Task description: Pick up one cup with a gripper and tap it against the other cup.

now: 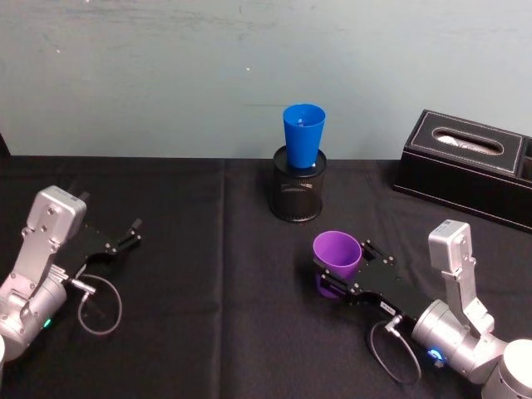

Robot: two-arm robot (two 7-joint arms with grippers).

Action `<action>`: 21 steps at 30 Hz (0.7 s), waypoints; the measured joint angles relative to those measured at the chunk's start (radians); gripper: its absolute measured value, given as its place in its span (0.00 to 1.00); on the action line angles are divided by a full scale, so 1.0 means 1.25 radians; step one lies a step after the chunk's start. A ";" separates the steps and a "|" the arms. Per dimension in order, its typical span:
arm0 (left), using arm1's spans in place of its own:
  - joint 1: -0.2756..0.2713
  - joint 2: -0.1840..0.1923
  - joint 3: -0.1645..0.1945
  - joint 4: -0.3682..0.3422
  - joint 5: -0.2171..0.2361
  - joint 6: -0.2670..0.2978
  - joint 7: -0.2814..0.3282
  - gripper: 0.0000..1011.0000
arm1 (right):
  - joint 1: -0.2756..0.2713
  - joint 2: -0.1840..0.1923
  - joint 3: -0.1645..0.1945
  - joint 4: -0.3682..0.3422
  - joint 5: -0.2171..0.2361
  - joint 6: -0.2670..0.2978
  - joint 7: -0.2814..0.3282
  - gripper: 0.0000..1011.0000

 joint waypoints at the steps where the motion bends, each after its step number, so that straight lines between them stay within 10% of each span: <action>1: 0.000 0.000 0.000 0.000 0.000 0.000 0.000 1.00 | 0.000 0.000 0.000 0.000 0.000 0.000 0.000 0.80; 21: 0.000 0.000 0.000 0.000 0.000 0.000 0.000 1.00 | 0.000 0.000 0.000 -0.001 0.000 0.001 -0.001 0.73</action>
